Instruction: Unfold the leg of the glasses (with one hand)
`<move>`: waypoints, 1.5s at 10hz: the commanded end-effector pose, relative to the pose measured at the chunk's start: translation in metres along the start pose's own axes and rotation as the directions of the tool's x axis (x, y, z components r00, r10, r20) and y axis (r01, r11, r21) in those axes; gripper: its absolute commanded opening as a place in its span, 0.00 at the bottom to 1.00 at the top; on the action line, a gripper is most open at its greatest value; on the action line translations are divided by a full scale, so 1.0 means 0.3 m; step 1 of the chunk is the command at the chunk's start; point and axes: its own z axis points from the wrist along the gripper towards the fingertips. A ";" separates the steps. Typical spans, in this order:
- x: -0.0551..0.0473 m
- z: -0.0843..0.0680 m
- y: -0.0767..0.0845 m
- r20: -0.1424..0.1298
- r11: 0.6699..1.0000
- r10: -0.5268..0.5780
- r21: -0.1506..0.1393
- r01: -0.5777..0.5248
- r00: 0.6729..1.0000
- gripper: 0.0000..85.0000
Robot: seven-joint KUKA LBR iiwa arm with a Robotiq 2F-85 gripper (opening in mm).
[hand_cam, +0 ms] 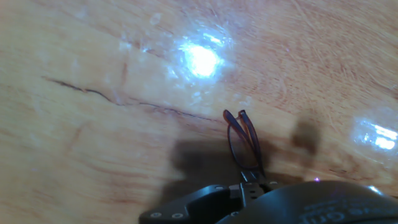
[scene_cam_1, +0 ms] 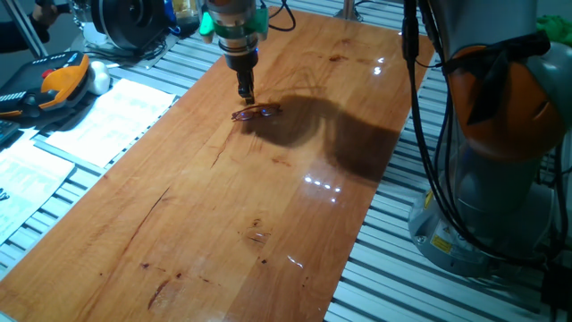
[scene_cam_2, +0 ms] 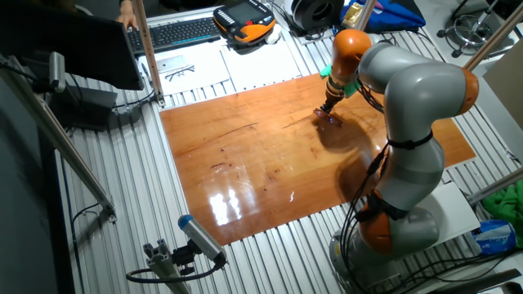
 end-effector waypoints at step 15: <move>-0.004 0.002 -0.026 0.003 0.999 0.000 0.050 0.000 1.000 0.00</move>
